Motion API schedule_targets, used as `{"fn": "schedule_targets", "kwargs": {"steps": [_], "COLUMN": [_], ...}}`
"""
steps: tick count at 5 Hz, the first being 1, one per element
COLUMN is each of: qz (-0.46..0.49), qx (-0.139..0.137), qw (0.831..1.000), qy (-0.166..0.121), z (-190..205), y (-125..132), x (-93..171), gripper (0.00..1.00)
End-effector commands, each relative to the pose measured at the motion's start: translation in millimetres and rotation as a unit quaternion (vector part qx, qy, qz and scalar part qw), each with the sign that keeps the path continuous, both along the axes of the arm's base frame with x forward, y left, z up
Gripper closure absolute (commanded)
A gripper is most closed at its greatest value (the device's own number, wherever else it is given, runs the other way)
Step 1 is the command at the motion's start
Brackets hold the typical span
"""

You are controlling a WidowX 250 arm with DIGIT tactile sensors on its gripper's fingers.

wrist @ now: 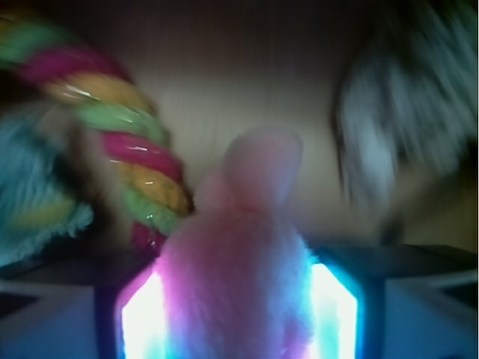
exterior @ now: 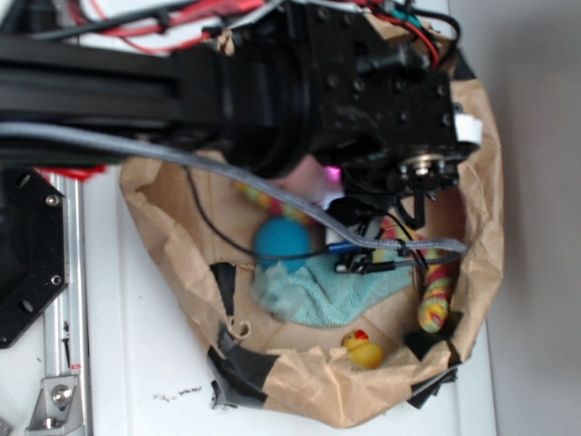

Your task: Grab the pink bunny.

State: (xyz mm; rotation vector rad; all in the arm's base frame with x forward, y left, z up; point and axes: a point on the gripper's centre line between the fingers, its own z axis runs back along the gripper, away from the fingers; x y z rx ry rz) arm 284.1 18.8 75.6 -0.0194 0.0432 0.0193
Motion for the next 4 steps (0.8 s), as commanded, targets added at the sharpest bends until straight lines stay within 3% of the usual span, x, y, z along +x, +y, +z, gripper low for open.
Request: {"fn": "schedule_targets", "kwargs": {"steps": [1, 2, 4], "qz": [0.093, 0.11, 0.141], "qx": [0.015, 0.008, 0.048], "qw": [0.992, 0.987, 0.98], "qy": [-0.088, -0.115, -0.131], "z": [117, 133, 105], "y": [12, 8, 21], "x": [-15, -26, -39], "gripper": [1.0, 1.0, 1.0]}}
